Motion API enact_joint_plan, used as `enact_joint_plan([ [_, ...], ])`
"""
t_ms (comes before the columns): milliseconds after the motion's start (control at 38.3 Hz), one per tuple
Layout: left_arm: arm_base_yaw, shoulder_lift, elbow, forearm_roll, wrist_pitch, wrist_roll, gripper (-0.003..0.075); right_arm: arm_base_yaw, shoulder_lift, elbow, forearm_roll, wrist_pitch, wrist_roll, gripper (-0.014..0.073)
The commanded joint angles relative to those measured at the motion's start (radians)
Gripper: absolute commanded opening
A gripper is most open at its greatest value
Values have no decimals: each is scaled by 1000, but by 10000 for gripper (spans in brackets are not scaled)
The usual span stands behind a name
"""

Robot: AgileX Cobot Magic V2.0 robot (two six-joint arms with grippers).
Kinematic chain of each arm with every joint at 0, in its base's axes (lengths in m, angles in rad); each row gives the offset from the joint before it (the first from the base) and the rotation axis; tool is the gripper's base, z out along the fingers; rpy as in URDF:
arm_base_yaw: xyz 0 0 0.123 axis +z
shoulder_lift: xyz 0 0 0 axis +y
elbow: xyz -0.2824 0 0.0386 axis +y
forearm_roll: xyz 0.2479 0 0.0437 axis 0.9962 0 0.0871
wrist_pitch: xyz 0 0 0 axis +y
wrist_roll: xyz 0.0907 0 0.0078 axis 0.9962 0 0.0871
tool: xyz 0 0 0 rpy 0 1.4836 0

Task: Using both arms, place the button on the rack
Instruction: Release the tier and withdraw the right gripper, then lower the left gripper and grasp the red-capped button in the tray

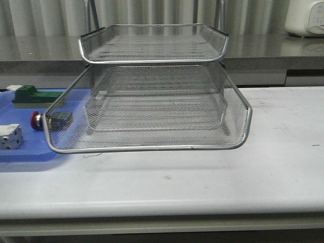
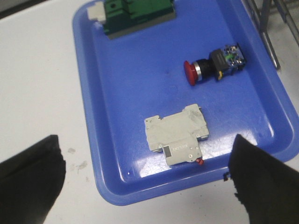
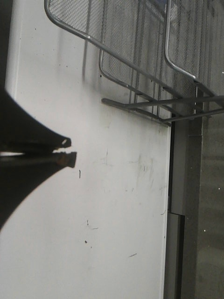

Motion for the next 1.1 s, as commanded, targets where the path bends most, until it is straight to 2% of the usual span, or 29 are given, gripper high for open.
enact_joint_plan([
  [0, -2, 107, -160, -86, 97, 157, 673, -5, 7, -24, 6, -80, -1, -60],
  [287, -11, 414, -454, -180, 235, 337, 673, -5, 7, -24, 6, -80, -1, -60],
  [600, -81, 653, -656, -176, 292, 381, 673, -5, 7, -24, 6, -80, -1, -60],
  [809, -95, 746, -740, -176, 329, 389, 673, -5, 7, -24, 6, -80, -1, -60],
  [1070, -100, 803, -752, -176, 325, 398, 673, -5, 7, -24, 6, -80, -1, -60],
])
